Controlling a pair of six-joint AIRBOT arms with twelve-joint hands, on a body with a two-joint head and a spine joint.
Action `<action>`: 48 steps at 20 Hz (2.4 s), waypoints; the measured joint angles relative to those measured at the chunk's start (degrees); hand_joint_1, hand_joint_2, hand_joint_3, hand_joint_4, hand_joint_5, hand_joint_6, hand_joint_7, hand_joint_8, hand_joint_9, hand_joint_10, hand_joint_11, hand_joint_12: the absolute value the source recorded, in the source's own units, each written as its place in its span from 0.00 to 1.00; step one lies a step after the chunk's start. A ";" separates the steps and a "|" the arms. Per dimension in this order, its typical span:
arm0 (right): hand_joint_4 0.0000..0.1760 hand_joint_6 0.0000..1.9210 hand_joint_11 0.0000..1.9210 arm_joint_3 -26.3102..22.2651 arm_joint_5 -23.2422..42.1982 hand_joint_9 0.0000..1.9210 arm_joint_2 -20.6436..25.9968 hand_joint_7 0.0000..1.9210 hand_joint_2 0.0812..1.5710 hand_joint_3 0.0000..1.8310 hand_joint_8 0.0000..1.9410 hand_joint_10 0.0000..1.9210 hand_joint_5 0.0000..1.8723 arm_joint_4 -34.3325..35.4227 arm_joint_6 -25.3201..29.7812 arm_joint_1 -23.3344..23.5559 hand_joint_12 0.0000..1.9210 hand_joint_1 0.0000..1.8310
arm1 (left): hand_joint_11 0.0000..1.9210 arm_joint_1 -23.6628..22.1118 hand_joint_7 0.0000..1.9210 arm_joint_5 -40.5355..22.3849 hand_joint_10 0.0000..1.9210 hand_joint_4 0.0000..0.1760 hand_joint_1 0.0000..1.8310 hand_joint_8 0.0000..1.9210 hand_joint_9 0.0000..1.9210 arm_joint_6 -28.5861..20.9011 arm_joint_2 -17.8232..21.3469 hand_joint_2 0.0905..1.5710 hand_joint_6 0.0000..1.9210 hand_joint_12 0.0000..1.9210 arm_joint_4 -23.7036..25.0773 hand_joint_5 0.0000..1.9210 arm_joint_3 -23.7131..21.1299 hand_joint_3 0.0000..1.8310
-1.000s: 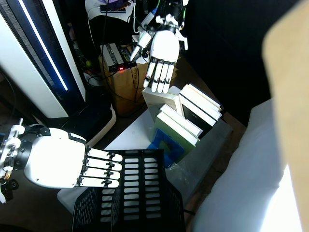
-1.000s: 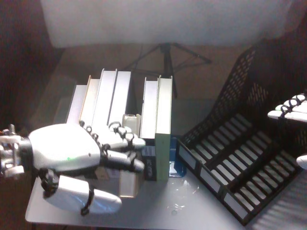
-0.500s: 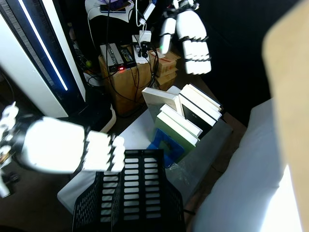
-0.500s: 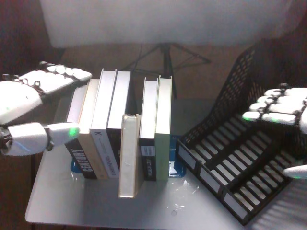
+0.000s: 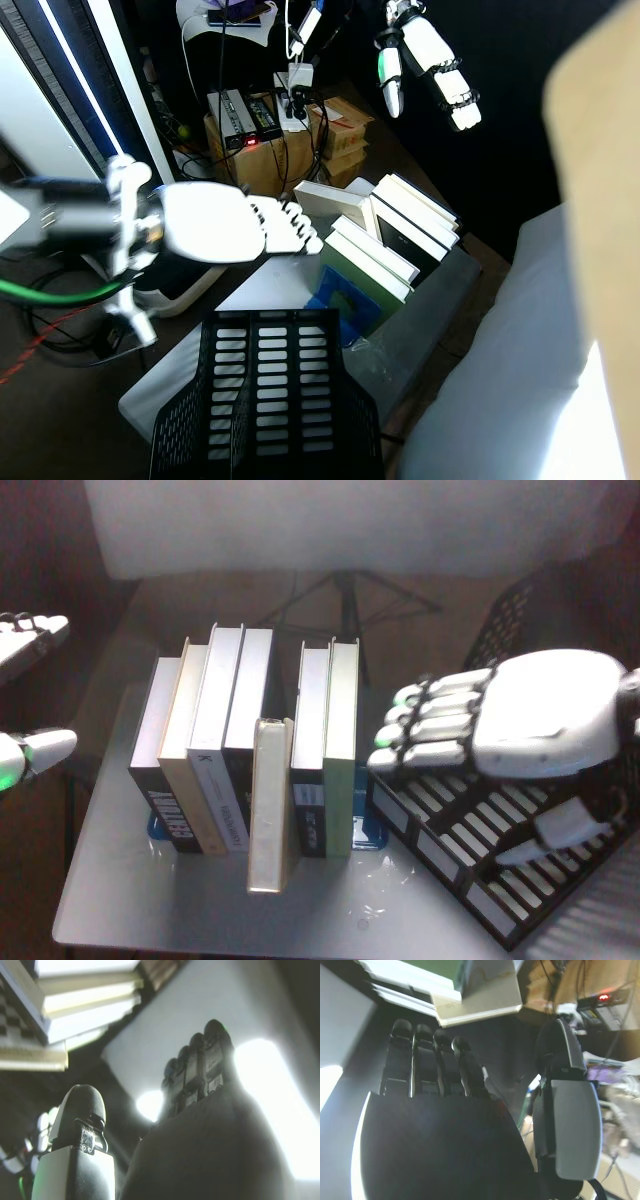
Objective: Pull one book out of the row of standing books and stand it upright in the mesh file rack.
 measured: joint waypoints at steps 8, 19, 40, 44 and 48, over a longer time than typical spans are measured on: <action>0.00 0.00 0.00 2.10 1.20 0.00 -6.88 0.00 0.62 0.00 0.00 0.00 0.00 -5.88 1.77 2.38 0.00 0.38 | 0.00 2.93 0.01 -0.61 0.00 0.02 0.28 0.00 0.00 -1.57 -0.17 0.82 0.00 0.00 -3.54 0.02 0.70 0.00; 0.17 0.00 0.00 5.81 1.73 0.00 -14.51 0.00 0.67 0.01 0.00 0.00 0.00 -6.82 0.92 3.98 0.00 0.26 | 0.00 4.70 0.00 -1.31 0.00 0.00 0.26 0.00 0.00 -1.86 0.15 0.84 0.00 0.00 -5.57 0.02 0.42 0.00; 0.13 0.00 0.00 11.98 -2.25 0.04 -28.35 0.03 0.63 0.01 0.00 0.00 0.05 -9.40 -4.22 3.34 0.03 0.45 | 0.00 9.86 0.00 -4.17 0.00 0.00 0.24 0.00 0.00 -3.80 0.96 0.83 0.00 0.00 -10.38 0.02 -0.20 0.00; 0.32 0.00 0.00 12.90 -3.08 0.02 -29.14 0.02 0.65 0.00 0.00 0.00 0.04 -9.25 -5.35 3.21 0.02 0.47 | 0.00 10.75 0.00 -6.01 0.00 0.00 0.32 0.00 0.00 -4.00 1.22 0.83 0.00 0.00 -10.64 0.03 -0.76 0.00; 0.31 0.01 0.00 13.64 -4.26 0.08 -30.40 0.12 0.68 0.01 0.01 0.01 0.14 -9.05 -6.84 2.29 0.04 0.49 | 0.00 11.30 0.01 -6.32 0.00 0.00 0.31 0.00 0.00 -4.24 1.44 0.83 0.00 0.00 -11.52 0.04 -0.90 0.00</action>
